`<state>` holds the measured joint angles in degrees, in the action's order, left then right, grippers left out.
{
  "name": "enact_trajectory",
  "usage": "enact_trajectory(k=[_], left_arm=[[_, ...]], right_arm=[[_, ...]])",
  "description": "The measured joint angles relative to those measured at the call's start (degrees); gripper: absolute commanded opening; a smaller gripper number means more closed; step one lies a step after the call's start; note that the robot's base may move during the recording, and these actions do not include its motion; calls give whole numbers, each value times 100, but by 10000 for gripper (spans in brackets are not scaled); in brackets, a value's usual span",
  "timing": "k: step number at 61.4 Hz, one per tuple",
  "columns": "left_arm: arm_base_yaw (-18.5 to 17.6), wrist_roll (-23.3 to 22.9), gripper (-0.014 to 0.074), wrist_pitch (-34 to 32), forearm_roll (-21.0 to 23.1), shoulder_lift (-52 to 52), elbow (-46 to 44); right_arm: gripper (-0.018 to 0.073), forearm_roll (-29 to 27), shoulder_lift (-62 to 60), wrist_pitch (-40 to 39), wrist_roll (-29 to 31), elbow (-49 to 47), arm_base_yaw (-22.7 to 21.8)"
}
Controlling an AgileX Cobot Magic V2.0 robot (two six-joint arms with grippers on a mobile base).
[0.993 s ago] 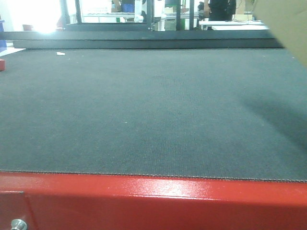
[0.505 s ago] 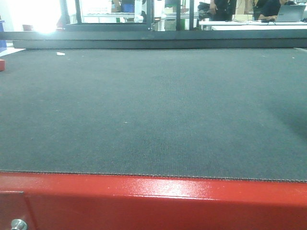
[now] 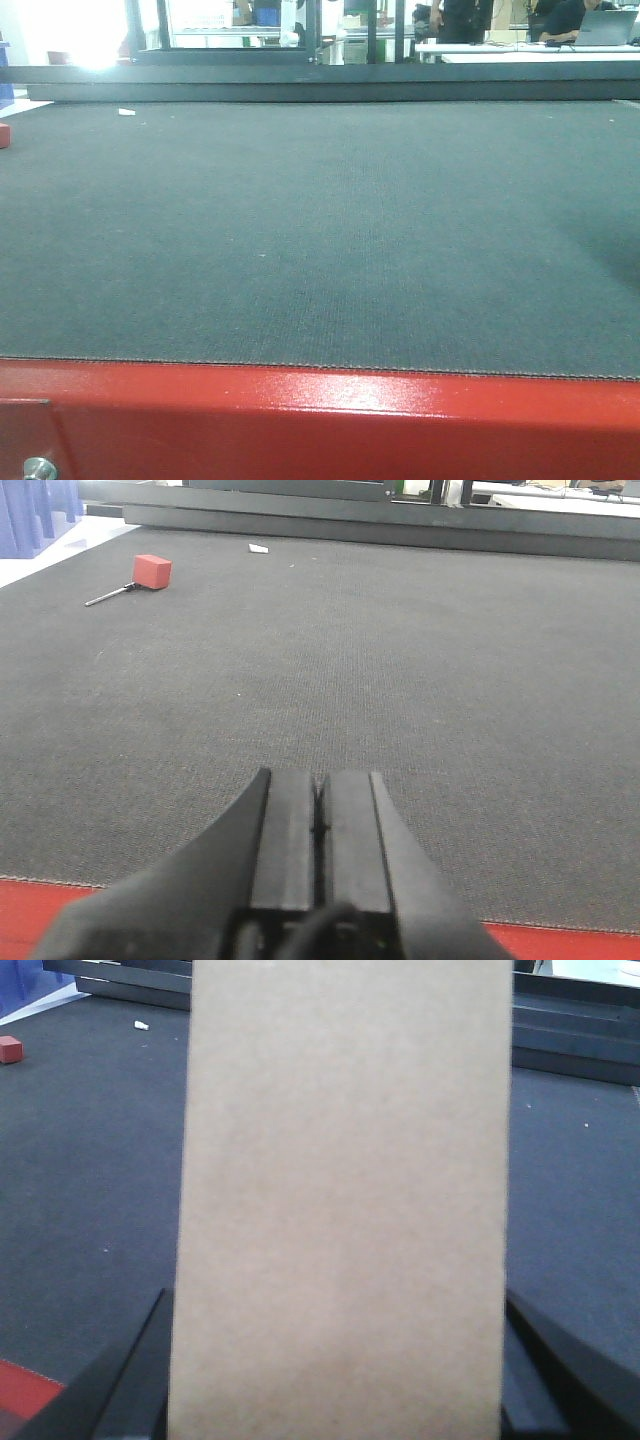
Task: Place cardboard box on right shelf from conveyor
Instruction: 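Lift the tan box off the conveyor with the right gripper, then drive the base to the steel shelf rack holding the box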
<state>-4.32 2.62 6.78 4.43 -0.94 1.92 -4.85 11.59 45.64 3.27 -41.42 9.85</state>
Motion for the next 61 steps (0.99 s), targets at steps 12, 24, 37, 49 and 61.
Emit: enact_trajectory(k=[12,24,37,49,61], left_arm=[[0,0,-116,0,0,0,0],[0,0,-116,0,0,0,0],[0,0,-116,0,0,0,0],[0,0,-116,0,0,0,0],[0,0,-116,0,0,0,0]], right_arm=[[148,0,0,0,0,0,0],[148,0,0,0,0,0,0],[148,0,0,0,0,0,0],[148,-4,0,0,0,0,0],[148,-13,0,0,0,0,0]])
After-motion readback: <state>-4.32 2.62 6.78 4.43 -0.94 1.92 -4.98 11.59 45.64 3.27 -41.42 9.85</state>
